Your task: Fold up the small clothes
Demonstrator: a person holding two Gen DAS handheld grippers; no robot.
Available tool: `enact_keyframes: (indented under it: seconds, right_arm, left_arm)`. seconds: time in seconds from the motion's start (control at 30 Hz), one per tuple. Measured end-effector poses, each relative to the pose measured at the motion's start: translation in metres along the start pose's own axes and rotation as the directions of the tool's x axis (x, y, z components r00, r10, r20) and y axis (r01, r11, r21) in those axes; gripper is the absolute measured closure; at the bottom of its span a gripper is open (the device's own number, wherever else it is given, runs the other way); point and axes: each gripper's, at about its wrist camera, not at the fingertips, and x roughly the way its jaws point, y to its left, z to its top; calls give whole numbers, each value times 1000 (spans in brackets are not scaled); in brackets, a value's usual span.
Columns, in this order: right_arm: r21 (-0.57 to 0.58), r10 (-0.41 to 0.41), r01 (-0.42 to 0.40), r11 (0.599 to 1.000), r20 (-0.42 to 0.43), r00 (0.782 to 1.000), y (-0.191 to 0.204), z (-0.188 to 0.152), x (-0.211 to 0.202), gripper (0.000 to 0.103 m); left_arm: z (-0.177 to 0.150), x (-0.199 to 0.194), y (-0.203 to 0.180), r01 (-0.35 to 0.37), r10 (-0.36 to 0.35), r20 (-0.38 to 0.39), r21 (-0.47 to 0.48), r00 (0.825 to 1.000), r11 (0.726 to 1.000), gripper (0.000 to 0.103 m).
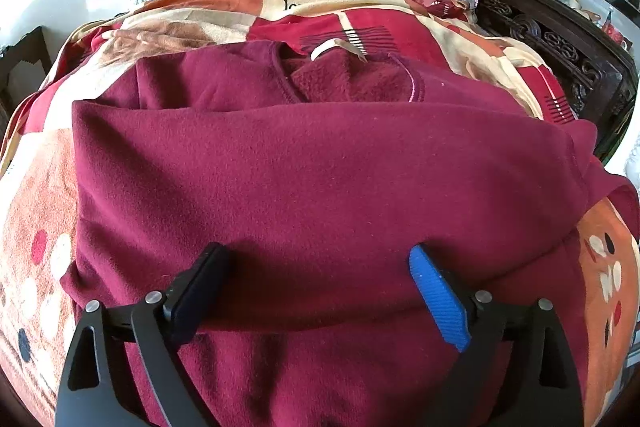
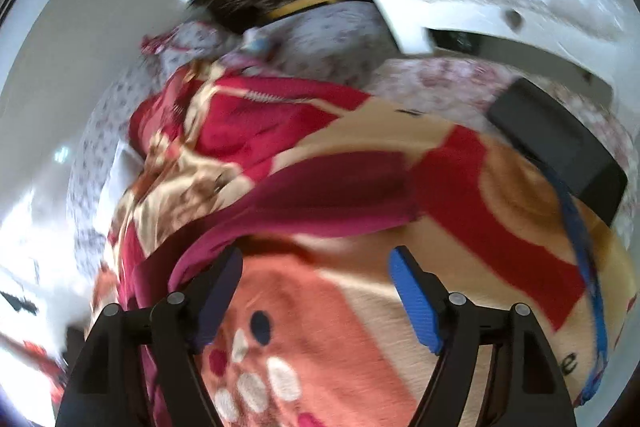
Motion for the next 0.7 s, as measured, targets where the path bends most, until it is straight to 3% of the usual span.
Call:
enact_keyframes:
  seconds: [0.27,0.3,0.37,0.43,0.6,0.7]
  right_arm:
    - [157,48,-45,987,-17,999,-29,18,27,21]
    - [175,61,-60,983,0,998,-32,20,29,25]
    - [178,81,-84,980,25,996,-32,26,30,47]
    - [139,99,-104,985,40,994,-28,30,29,79]
    - [-26,146,-143,989,118,982,10,30,-2,83]
    - [-125,237,-221,967,137,962,44,23,-23,83]
  left_arm:
    - [1,1,0,1,-1,-1,-1,1000,1000,8]
    - [1,1,0,0,0,-1,0,1000,1000,8]
    - [1,0,0,2,-2,0,0,1000,1000,8]
    - [1,1,1,5,-5,-1,-2,1000,1000,8]
    - [3,0,3,22,-22,-8,0,1000,1000,8]
    - [7,-9,6,40,-40,4,-7,999,999,8]
